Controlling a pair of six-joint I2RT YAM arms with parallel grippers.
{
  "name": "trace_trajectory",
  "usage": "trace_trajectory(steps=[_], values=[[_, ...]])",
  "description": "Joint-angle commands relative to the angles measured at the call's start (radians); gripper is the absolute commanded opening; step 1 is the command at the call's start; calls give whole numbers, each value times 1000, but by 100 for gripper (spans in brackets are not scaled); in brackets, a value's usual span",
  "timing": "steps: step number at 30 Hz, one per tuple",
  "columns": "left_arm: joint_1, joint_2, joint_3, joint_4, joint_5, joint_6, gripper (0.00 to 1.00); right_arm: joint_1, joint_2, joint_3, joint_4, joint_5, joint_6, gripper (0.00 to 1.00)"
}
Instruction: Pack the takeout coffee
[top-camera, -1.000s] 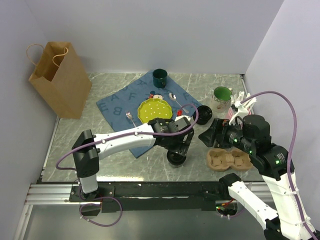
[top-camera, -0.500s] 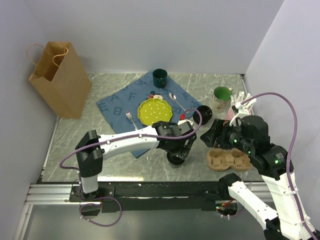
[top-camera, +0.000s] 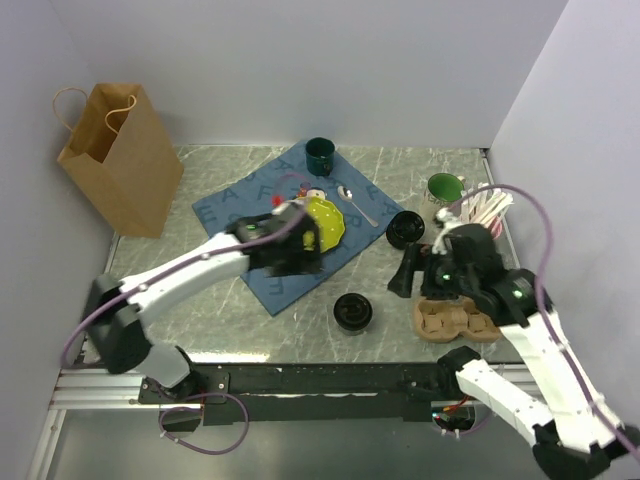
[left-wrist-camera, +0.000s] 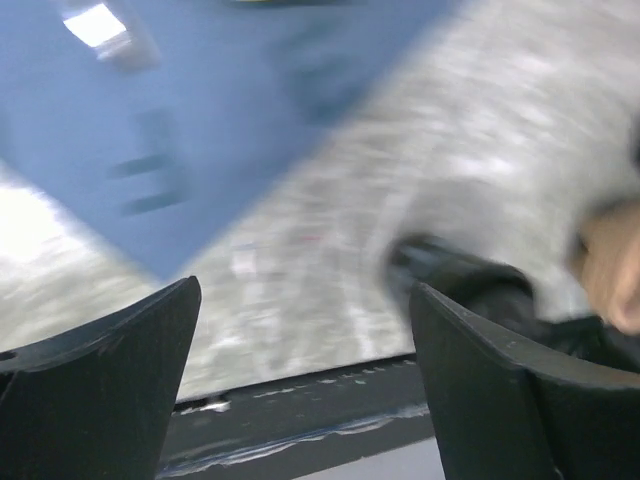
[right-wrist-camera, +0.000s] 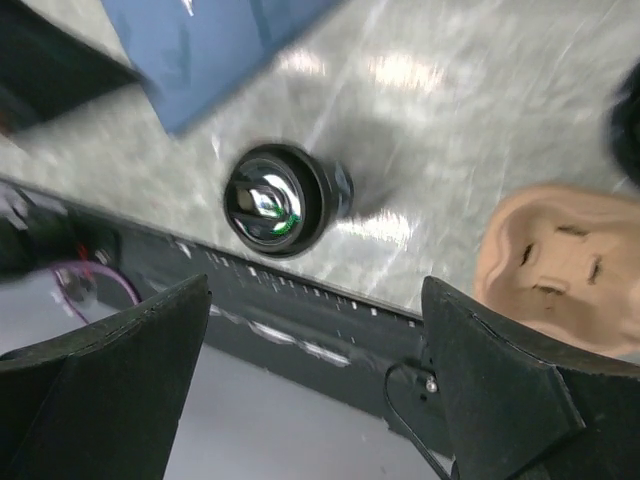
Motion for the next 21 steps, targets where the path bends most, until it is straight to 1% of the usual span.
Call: trace_trajectory(steps=[1, 3, 4, 7, 10, 14, 21], values=[[117, -167, -193, 42, 69, -104, 93, 147, 74, -92, 130, 39, 44, 93], [144, -241, -270, 25, 57, -130, 97, 198, 138, -109, 166, 43, 59, 93], [179, -261, -295, 19, 55, -138, 97, 256, 162, -109, 192, 51, 62, 93], [225, -338, -378, -8, 46, -155, 97, 349, 258, -90, 219, 88, 73, 94], [240, -411, -441, -11, 32, -161, 97, 409, 346, -60, 218, 121, 76, 95], [248, -482, -503, -25, 18, -178, 97, 446, 416, -24, 212, 163, 74, 96], [251, -568, -550, -22, 33, -209, 97, 488, 510, 19, 193, 212, 80, 97]])
